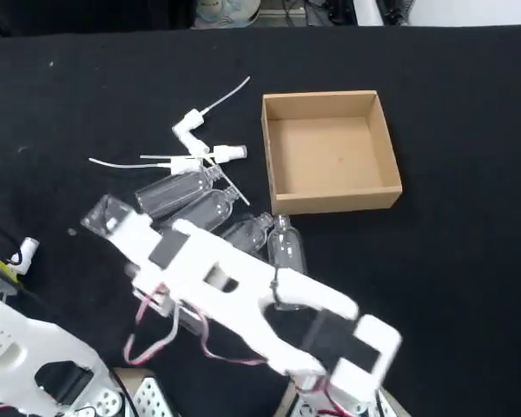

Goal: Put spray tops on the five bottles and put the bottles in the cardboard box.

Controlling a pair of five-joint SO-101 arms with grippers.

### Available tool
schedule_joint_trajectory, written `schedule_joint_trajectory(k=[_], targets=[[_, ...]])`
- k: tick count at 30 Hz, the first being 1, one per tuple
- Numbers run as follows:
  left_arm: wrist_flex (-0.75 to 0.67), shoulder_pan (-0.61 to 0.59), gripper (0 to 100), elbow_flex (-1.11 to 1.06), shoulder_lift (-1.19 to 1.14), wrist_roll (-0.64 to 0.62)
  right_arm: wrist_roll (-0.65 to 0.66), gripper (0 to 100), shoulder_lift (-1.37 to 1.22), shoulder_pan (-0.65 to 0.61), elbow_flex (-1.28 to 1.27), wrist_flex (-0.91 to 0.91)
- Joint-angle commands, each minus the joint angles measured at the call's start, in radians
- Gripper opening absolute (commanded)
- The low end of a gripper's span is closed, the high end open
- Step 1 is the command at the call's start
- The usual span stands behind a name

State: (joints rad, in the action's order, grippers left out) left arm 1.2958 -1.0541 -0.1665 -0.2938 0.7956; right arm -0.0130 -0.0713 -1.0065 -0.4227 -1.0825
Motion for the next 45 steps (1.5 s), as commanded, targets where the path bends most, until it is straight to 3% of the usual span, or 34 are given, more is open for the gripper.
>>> schedule_joint_trajectory(k=[1, 5, 10, 18, 23, 25, 28, 35, 40, 45], targets=[[0.012, -0.001, 17, 0.047, 0.035, 0.008, 0.018, 16.6, 0.108, -0.064, -0.074, 0.017], [0.014, -0.001, 17, 0.044, 0.035, 0.008, 0.018, 25.3, 0.113, -0.104, -0.019, -0.021], [0.014, -0.002, 17, 0.042, 0.035, 0.008, 0.046, 25.8, 0.108, -0.103, 0.148, -0.115], [0.014, -0.001, 17, 0.042, 0.041, 0.008, 0.06, 25.5, -0.151, -0.104, 0.196, -0.021], [0.014, 0.001, 17, 0.042, 0.035, 0.008, 0.061, 25.1, -0.223, -0.103, 0.205, -0.055], [0.015, 0.013, 17, 0.041, 0.035, 0.008, 0.06, 18.8, -0.231, -0.101, 0.205, -0.054], [0.017, 0.031, 17, 0.033, 0.037, 0.006, 0.057, 1.6, -0.199, -0.061, 0.22, -0.054], [0.017, 0.085, 17, 0.077, 0.044, 0.006, 0.06, 1.4, 0.033, 0.031, 0.173, -0.112], [0.028, 0.124, 21, 0.094, 0.044, 0.078, 0.052, 1.5, 0.084, -0.058, -0.01, 0.055], [0.189, 0.147, 23, 0.246, 0.037, 0.192, 0.051, 1.5, 0.084, -0.084, -0.108, 0.187]])
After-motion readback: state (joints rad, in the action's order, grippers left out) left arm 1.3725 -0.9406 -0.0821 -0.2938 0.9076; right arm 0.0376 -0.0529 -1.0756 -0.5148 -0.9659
